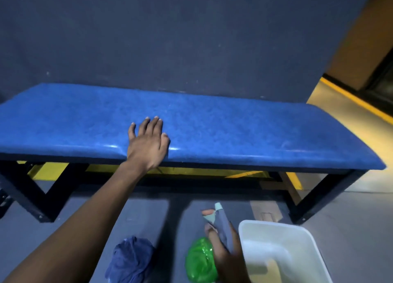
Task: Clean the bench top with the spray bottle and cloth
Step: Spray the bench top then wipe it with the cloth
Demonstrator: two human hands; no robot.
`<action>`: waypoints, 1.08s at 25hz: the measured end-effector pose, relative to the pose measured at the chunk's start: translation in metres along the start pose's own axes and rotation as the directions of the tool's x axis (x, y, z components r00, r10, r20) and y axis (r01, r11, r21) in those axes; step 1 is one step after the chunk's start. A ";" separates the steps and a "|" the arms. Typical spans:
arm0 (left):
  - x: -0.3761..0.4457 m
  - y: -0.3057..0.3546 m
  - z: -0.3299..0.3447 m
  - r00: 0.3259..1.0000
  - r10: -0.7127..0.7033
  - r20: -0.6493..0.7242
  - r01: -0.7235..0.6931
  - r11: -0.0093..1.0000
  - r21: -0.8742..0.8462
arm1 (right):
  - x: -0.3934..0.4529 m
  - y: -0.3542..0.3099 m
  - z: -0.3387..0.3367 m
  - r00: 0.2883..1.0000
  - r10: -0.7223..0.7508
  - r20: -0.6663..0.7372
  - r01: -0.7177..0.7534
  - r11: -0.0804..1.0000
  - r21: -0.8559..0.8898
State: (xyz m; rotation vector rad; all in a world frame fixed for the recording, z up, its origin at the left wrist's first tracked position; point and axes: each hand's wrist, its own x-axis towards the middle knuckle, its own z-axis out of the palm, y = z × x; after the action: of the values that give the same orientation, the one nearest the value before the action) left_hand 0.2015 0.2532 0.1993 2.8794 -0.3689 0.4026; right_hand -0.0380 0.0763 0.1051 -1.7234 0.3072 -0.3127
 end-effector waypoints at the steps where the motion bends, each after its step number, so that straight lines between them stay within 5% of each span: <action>1: 0.000 0.001 -0.001 1.000 -0.004 0.006 0.004 1.000 0.000 | 0.001 -0.029 -0.014 0.998 -0.032 0.046 0.030 0.999 0.041; 5: 0.000 0.001 -0.005 1.000 -0.013 0.021 0.013 1.000 -0.006 | 0.039 -0.146 -0.059 0.992 -0.097 0.082 0.092 0.993 0.067; 10: 0.000 0.001 -0.008 0.999 -0.019 0.045 0.021 0.999 -0.036 | 0.122 -0.213 -0.072 0.989 -0.022 0.149 0.067 0.950 -0.305; 20: 0.000 -0.001 -0.006 0.999 -0.017 0.046 0.019 0.998 -0.055 | 0.166 -0.211 -0.079 0.946 0.247 0.210 -0.201 0.955 -0.217; 27: 0.001 -0.001 -0.004 0.999 -0.013 0.030 0.015 0.999 -0.049 | 0.171 -0.204 -0.105 0.944 0.263 0.199 -0.185 0.921 -0.342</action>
State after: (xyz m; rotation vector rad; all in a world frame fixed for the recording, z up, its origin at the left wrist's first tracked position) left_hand 0.2014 0.2546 0.2027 2.8407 -0.3586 0.3438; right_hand 0.0875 -0.0487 0.3303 -1.9991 0.3895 0.1264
